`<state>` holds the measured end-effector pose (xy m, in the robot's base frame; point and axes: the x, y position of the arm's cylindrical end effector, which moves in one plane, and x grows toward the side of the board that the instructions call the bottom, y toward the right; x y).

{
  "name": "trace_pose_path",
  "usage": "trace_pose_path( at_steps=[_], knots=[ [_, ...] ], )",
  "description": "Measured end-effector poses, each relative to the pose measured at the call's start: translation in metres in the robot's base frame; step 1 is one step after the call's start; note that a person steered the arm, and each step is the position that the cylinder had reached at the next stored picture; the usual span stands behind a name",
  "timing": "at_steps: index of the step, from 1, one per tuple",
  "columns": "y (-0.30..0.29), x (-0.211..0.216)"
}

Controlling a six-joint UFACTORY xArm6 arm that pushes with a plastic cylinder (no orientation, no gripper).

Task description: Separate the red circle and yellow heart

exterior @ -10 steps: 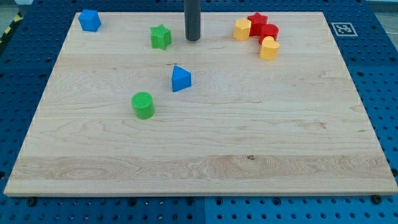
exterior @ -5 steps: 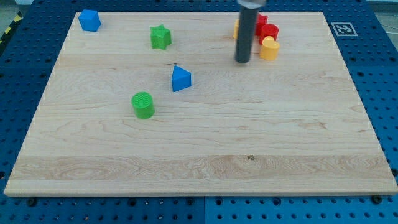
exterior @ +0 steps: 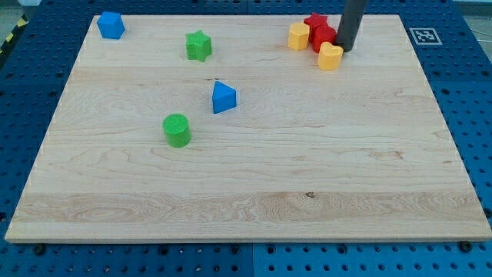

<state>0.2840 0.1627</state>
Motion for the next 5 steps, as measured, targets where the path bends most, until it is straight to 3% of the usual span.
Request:
trace_pose_path(
  at_steps=[2, 3, 5],
  knots=[
    [-0.035, 0.005],
    [-0.034, 0.03],
    [0.014, 0.016]
  ],
)
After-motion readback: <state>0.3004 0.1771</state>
